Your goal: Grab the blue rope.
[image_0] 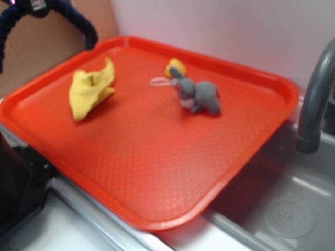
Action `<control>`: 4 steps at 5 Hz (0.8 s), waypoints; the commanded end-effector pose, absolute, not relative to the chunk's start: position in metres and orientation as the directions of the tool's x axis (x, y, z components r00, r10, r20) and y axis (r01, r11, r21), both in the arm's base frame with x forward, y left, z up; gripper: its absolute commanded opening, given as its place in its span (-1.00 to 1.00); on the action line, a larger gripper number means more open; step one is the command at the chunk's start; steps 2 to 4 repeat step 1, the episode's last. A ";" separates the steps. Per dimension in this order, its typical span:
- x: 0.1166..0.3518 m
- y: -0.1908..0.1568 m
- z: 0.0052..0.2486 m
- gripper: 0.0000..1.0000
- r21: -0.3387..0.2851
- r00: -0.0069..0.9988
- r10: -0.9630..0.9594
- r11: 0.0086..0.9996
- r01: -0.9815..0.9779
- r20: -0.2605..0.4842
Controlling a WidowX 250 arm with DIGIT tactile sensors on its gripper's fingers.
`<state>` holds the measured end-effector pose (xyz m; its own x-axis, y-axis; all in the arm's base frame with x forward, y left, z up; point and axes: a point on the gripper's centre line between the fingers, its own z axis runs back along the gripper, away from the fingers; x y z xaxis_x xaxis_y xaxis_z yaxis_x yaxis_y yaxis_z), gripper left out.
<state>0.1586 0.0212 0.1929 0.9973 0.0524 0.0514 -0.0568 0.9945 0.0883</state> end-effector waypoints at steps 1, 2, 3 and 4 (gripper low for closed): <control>0.173 -0.012 0.190 -1.00 0.038 0.998 -0.001 0.999 -0.001 0.063; 0.173 -0.012 0.190 -1.00 0.038 0.998 -0.001 0.999 -0.001 0.063; 0.173 -0.012 0.190 -1.00 0.038 0.998 -0.001 0.999 -0.001 0.063; 0.173 -0.012 0.190 -1.00 0.038 0.998 -0.001 0.999 -0.001 0.063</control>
